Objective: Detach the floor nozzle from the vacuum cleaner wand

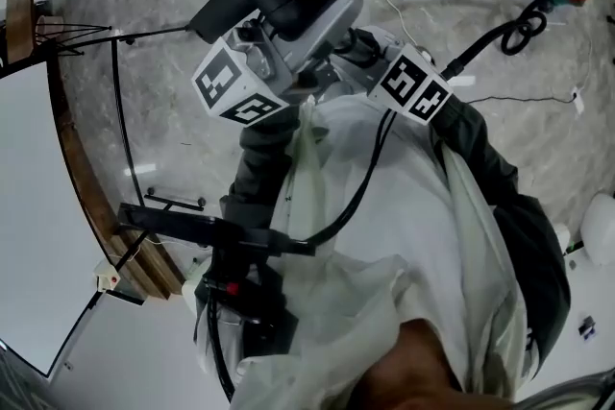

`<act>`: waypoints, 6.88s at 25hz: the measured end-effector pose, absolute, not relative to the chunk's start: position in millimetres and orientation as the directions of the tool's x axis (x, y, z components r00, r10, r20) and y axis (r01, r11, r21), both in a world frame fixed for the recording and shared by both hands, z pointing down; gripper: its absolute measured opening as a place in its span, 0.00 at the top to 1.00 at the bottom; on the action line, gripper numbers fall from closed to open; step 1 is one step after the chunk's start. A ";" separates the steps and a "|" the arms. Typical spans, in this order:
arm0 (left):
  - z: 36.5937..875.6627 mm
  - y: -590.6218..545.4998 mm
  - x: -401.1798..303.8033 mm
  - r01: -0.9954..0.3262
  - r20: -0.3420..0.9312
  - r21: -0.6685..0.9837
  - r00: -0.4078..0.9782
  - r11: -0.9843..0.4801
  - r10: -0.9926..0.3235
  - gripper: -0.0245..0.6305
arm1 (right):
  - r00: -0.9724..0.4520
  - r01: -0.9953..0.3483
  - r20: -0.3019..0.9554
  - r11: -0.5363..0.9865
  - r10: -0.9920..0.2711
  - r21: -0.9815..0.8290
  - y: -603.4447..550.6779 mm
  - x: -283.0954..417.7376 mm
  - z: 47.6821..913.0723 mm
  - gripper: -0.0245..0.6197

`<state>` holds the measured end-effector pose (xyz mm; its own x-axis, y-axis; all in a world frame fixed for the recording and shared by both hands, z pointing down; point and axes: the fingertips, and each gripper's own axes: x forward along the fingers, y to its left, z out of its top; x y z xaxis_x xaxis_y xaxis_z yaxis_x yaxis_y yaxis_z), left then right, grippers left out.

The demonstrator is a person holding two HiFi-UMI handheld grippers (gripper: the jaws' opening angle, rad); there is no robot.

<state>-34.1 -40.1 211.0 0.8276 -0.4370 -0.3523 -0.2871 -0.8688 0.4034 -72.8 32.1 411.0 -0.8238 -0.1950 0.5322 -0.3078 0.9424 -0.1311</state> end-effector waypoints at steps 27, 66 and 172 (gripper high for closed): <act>186.3 30.0 -14.1 0.031 -0.511 0.186 0.857 -0.982 -0.070 0.85 | -0.885 0.040 0.445 0.974 0.139 -0.224 84.5 -55.4 389.5 0.90; 216.4 -43.8 -38.9 -0.468 -0.298 0.451 0.723 -0.760 -0.623 0.84 | -0.724 -0.473 0.553 0.880 -0.411 0.034 19.2 -57.1 415.1 0.90; 290.5 -0.3 -103.2 -0.339 -0.373 0.634 0.653 -0.695 -0.659 0.85 | -0.709 -0.591 0.424 0.803 -0.564 0.081 16.9 11.0 397.4 0.89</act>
